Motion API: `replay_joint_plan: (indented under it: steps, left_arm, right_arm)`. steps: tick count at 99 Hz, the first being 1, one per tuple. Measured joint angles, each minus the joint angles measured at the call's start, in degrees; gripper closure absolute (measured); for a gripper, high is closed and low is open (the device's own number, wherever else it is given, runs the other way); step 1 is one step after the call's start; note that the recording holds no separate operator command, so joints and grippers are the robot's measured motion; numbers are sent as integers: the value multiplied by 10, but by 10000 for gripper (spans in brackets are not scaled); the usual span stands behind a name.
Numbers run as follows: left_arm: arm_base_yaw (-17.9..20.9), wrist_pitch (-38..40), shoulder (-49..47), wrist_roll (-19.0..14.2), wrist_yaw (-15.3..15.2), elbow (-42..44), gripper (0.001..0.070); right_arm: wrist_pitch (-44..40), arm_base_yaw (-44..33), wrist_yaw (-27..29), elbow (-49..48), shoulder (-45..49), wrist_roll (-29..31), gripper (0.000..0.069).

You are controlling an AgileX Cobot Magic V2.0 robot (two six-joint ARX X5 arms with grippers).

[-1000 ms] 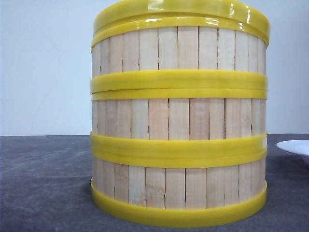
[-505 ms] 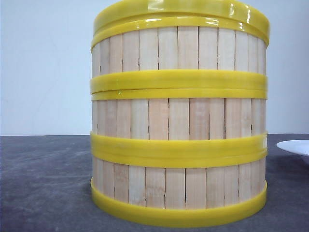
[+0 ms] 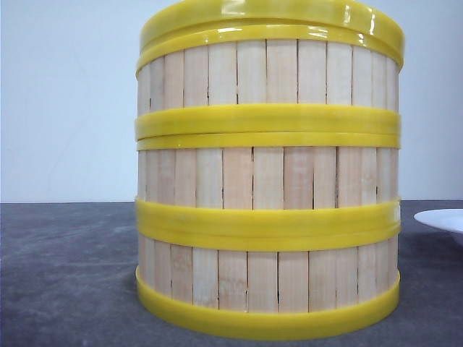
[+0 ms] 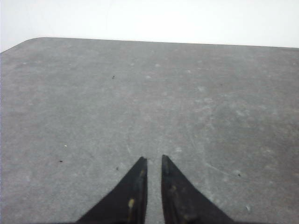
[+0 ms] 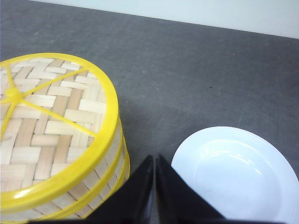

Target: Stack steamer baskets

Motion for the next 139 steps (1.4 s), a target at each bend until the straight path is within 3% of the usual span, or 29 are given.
replay_joint_plan:
  steps: [115, 139]
  left_arm:
    - [0, 0, 0, 0, 0, 0, 682]
    - [0, 0, 0, 0, 0, 0, 682]
  right_arm:
    - [4, -1, 19, 0, 0, -5, 686]
    - [83, -89, 23, 0, 0, -50, 686]
